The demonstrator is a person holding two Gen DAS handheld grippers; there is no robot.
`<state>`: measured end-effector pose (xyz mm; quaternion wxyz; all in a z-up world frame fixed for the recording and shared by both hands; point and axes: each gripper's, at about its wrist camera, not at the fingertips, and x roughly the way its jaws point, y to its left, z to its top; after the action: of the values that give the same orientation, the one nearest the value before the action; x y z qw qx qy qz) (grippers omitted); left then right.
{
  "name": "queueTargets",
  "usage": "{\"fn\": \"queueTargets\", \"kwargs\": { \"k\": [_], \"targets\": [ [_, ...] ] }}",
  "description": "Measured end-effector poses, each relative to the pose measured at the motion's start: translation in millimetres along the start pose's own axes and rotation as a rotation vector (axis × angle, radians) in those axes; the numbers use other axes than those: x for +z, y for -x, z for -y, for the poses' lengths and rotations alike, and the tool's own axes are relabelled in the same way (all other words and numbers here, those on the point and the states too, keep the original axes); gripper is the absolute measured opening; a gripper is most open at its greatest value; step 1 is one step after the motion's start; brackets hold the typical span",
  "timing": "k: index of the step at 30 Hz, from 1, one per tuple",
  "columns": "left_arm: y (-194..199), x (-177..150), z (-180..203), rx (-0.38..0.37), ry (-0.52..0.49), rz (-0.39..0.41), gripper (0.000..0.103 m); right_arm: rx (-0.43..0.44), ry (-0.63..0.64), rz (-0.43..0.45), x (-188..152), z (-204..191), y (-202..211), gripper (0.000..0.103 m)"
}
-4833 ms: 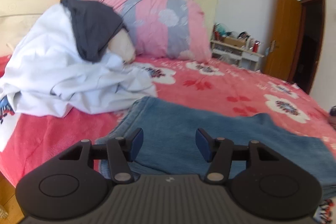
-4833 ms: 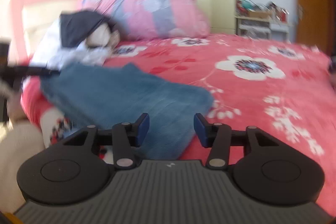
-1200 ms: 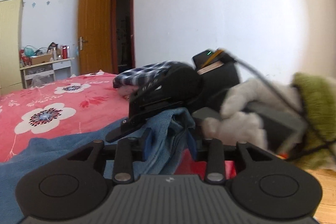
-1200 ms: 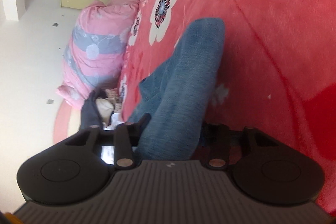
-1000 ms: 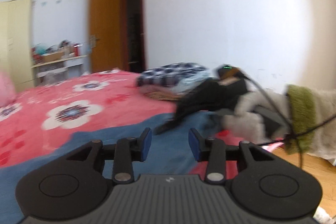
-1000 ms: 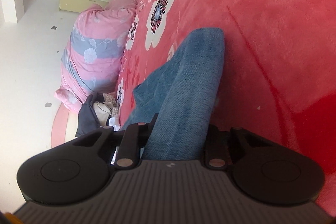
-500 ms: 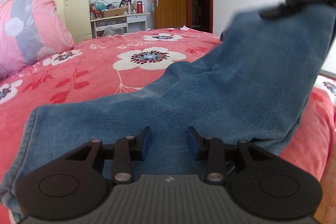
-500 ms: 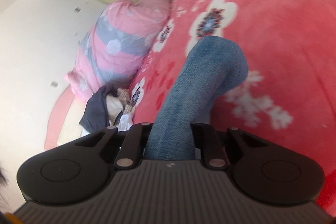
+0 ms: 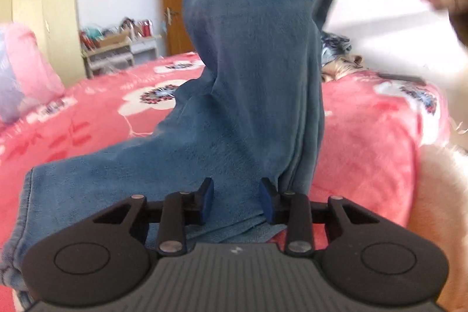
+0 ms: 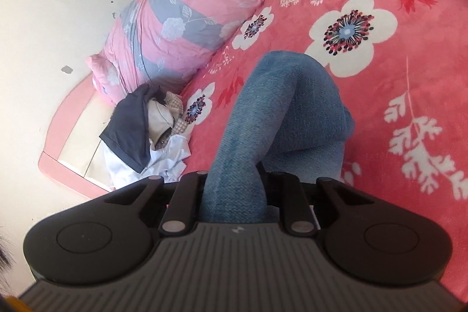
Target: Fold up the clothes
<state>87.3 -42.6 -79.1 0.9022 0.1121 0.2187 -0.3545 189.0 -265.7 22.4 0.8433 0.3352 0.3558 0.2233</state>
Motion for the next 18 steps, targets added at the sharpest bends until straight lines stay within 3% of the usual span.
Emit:
{"fn": "queueTargets", "kwargs": {
  "k": [3,6,8,13,18],
  "targets": [
    [25.1,17.1,-33.5,-0.059,0.113,0.058,0.035,0.005,0.024,0.04,-5.1,-3.5,11.0,0.015],
    [29.0,36.5,-62.7,-0.059,0.164,0.083,0.035,-0.005,0.068,0.062,-8.7,-4.2,21.5,0.015],
    [7.4,51.4,-70.1,-0.033,0.119,0.041,0.032,0.005,0.087,0.069,-12.1,-1.3,25.6,0.015],
    [-77.9,73.8,-78.2,-0.076,0.084,-0.123,0.028,0.085,0.089,0.085,-20.6,10.7,32.8,0.015],
    [-128.6,72.3,-96.4,-0.047,0.236,-0.189,0.033,0.113,0.065,0.078,-27.0,27.5,31.3,0.015]
  ]
}}
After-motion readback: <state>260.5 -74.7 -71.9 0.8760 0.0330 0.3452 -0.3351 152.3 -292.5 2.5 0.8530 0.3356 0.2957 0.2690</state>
